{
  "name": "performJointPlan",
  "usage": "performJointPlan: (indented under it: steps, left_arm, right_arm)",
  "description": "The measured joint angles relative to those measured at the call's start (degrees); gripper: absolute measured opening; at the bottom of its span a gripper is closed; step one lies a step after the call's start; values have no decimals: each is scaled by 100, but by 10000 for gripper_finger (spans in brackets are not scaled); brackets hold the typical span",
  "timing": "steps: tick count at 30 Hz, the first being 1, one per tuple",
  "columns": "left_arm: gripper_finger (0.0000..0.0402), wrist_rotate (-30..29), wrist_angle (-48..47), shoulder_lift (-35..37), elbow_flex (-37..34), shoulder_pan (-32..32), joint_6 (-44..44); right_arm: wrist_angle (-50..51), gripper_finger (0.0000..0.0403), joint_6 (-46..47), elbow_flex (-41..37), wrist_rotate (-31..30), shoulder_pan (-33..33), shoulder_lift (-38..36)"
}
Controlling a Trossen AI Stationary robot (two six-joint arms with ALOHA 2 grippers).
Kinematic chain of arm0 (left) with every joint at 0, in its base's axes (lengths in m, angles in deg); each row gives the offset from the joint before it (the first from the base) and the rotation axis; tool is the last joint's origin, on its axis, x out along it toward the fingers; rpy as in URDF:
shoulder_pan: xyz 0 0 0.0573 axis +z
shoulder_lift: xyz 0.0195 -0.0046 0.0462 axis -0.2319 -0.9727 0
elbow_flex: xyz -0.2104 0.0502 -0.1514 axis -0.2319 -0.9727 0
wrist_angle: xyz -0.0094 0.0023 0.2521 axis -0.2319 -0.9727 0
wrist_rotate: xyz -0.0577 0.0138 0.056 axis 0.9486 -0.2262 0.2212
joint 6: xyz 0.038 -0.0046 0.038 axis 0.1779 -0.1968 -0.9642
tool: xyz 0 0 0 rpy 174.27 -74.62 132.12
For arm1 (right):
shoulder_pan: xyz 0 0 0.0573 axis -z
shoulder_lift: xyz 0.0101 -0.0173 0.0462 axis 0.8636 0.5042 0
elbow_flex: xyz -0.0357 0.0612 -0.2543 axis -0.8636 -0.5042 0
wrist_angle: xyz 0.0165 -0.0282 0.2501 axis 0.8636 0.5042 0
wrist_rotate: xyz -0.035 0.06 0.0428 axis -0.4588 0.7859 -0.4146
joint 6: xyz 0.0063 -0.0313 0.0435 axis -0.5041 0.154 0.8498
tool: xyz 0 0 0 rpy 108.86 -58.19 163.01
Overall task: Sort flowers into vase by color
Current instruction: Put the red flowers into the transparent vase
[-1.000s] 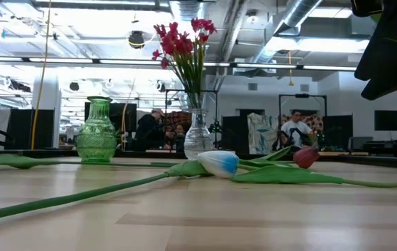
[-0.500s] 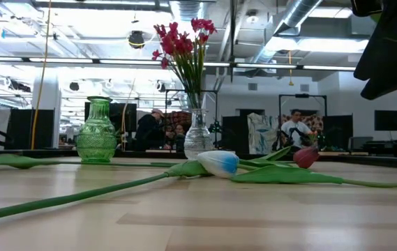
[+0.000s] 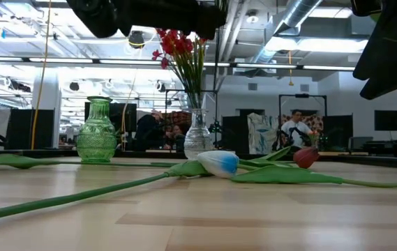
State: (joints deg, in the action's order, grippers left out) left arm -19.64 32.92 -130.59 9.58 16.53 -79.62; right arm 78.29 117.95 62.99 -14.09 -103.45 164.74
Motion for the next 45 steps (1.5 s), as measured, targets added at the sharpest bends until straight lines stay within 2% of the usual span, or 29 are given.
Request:
performJointPlan:
  steps: [8,30,45]
  left_arm:
    - [0,388,-120,0,1,403,201]
    - [0,-399,-710,0,1,465,529]
    - [0,-388,-1006,0,1,505,1066]
  right_arm:
    - [0,195,-2,0,-26,1,0]
    - [2,195,2,0,-107,0,0]
    - [2,195,3,-2,-107,1,0]
